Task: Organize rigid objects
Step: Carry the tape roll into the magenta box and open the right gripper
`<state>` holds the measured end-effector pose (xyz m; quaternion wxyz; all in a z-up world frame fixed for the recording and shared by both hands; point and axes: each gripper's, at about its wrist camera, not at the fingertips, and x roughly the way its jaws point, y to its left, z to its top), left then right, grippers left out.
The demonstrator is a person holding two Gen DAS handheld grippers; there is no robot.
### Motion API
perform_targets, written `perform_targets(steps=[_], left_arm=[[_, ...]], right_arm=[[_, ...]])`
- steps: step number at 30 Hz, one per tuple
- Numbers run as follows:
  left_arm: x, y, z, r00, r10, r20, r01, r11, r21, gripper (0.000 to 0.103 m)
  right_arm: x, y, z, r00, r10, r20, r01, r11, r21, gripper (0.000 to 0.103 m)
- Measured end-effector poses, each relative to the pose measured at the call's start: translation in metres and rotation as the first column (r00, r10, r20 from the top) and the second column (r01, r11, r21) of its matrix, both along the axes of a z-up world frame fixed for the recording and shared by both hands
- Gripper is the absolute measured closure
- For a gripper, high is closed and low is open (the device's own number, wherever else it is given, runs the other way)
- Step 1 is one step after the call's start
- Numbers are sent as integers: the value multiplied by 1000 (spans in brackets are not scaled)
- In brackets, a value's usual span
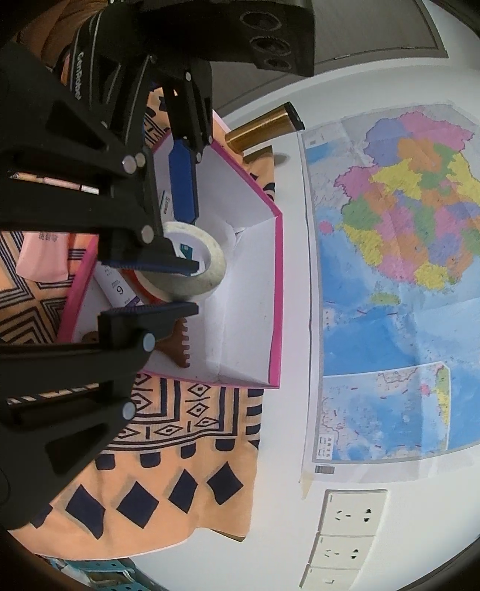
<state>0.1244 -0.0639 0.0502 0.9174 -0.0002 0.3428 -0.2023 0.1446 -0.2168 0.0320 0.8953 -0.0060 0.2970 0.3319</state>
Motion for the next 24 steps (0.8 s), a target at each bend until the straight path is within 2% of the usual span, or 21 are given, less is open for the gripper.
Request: perform_targets(steps=[24], left_arm=[[36,-3,-33,990,-9,-139,7,1000,-13,66]], right_arm=[[25,4,-35,993,-42,-115,34,997,-74,85]])
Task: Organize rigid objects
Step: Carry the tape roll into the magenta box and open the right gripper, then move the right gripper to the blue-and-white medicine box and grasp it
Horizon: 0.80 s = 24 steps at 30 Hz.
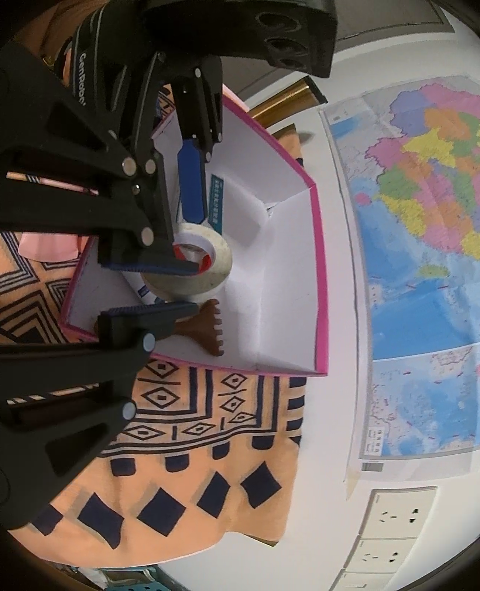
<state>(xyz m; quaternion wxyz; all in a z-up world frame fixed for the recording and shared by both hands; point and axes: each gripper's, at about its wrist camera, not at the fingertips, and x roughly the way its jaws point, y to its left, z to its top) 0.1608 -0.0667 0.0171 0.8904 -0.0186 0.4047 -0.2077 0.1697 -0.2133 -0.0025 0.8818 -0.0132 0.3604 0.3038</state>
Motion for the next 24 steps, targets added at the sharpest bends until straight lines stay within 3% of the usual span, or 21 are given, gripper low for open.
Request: perform_targets(steps=[9,11,17,22,24], left_arm=[[1,2,-4,1000,11,-10,-11,1000,-18,66],[-8,4,-3,1000,18,22,-18,1000,-9,66],[-35,16,11,995,36,92,-33,999,-27,62],[-69,37,27,984,59,169,-51,997,-50,49],[-84,52,33,976,88,199,-76,995,-65,45]], right_arm=[[-2,-8,-1,999,-41,-3,41,999,22,83],[-6,-10,0,999,-41,2,41,998,38,78],[-21,-13,7,1000,-24,19,23,996,82,76],[-42,-13,17,999,23,49,-29,990,137,75],[-54,-10,21,996,52,66,-62,986,154,69]])
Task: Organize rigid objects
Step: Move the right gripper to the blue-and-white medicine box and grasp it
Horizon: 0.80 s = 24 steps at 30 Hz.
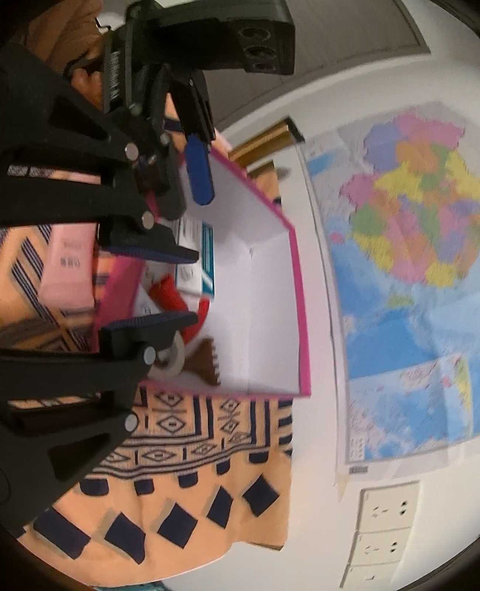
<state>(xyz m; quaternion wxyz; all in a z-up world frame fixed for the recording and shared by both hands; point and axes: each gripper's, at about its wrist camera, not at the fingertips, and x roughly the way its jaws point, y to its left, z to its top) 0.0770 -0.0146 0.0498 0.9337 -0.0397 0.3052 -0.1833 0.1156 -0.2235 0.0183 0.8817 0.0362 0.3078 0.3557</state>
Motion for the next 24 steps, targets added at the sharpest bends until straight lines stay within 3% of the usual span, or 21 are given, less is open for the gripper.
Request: perform_targets(steps=[2,7,15,24], left_arm=[[-15,18,3,999,36,23,-36,999,-9,44],[-42,57,-6,989,144,11,-144,989,8,44],[-68,119,-53,938,326,-117,-326,945,20,44],[-86,142,-90,899,379,-221,-381,924,34,44]], right_arm=[[-10,4,1,999,37,6,-37,999,14,64],[-30,20,-10,992,128,-23,-127,992,28,64],[-45,60,-48,964,231,-129,-233,972,3,64],[-55,101,-71,933,306,-188,-314,949,-14,64]])
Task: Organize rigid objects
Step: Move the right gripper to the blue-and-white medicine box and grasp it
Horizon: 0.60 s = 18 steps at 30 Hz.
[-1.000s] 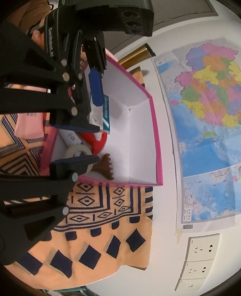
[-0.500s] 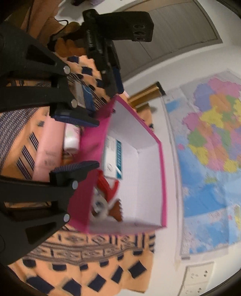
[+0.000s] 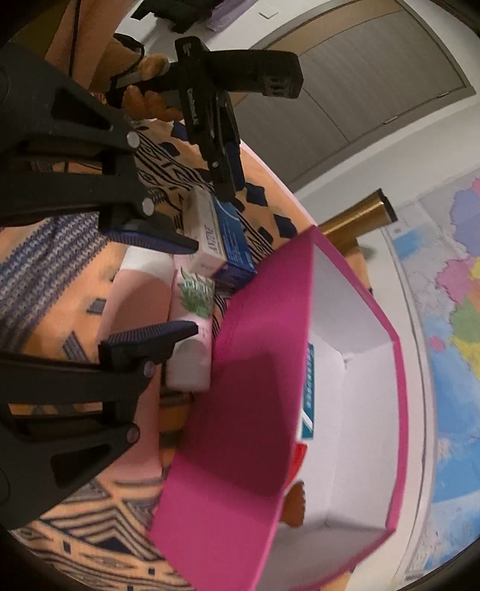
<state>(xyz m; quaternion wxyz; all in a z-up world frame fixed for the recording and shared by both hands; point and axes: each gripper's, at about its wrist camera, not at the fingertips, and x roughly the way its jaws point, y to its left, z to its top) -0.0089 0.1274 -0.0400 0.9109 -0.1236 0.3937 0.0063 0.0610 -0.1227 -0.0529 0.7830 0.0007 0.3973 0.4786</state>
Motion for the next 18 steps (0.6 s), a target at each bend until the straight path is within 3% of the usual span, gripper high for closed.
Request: perform_targets(steps=[4,18], left_arm=[[-5,5,-6,1000,-20,-10,19,998,-64,44],[-9,0,-23,995,-88,-54,79,985,-156,44]], right_arm=[[0,15,-4,1000,30,-7,-31,999,-11,64],[11,56,-11,998,70,-10,-70,997,-24,64]])
